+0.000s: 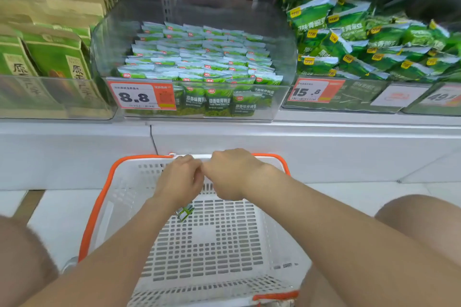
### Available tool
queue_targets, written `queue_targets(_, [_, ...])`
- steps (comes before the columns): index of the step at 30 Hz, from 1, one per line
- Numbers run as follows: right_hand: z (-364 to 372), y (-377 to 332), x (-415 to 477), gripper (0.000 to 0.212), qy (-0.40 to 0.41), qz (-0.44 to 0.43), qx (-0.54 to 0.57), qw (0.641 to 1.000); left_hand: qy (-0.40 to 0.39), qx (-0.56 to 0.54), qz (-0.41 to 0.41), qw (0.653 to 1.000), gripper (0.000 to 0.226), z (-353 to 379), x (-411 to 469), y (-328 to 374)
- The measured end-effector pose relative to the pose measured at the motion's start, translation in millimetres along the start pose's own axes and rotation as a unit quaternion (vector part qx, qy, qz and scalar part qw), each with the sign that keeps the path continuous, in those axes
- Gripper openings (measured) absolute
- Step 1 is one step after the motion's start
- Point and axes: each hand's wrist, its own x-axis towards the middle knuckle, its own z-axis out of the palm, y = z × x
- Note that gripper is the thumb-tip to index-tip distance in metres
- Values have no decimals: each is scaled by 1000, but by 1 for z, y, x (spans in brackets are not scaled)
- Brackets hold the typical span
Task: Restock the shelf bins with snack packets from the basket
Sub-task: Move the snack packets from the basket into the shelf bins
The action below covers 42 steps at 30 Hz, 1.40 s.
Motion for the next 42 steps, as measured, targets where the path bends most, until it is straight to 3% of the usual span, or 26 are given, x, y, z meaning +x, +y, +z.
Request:
queue_targets(3, [18, -8, 14, 16, -50, -21, -23, 998, -102, 30, -102, 989, 29, 28, -8, -18])
queue_targets(6, [25, -11, 25, 16, -76, -25, -27, 996, -232, 67, -145, 960, 20, 54, -21, -41])
queue_targets(10, [28, -6, 36, 18, -80, -19, -37, 996, -403, 114, -156, 895, 45, 89, -39, -70])
queue_targets(14, [31, -1, 42, 39, -86, -21, -31, 996, -482, 126, -138, 856, 73, 113, -47, -98])
queue_targets(17, [34, 0, 46, 37, -98, -17, -22, 995, -494, 165, -108, 847, 81, 120, -48, -104])
queue_targets(20, [36, 0, 50, 27, -107, -13, -20, 994, -463, 199, -85, 859, 88, 121, -52, -103])
queue_targets(22, [36, -1, 52, 18, -108, -12, -17, 994, -438, 189, -89, 874, 83, 124, -56, -106])
queue_targets(26, [35, -2, 51, 21, -98, -20, -4, 995, -402, 175, -118, 891, 69, 122, -55, -106])
queue_targets(30, [32, -3, 47, 29, -90, -22, 6, 996, -378, 198, -150, 892, 45, 124, -59, -114])
queue_targets(34, [28, -2, 40, 32, -97, -18, 12, 995, -363, 246, -138, 888, 44, 119, -57, -113])
queue_targets(38, [17, 1, 31, 28, -102, -7, 18, 995, -371, 111, -216, 896, 37, 102, -48, -99])
queue_targets(40, [7, 5, 24, 20, -96, -6, 15, 995, -344, -39, -262, 901, 22, 89, -39, -85])
queue_targets(42, [-3, 11, 16, 25, -91, -3, 19, 996, -320, -190, -279, 885, 24, 68, -24, -62])
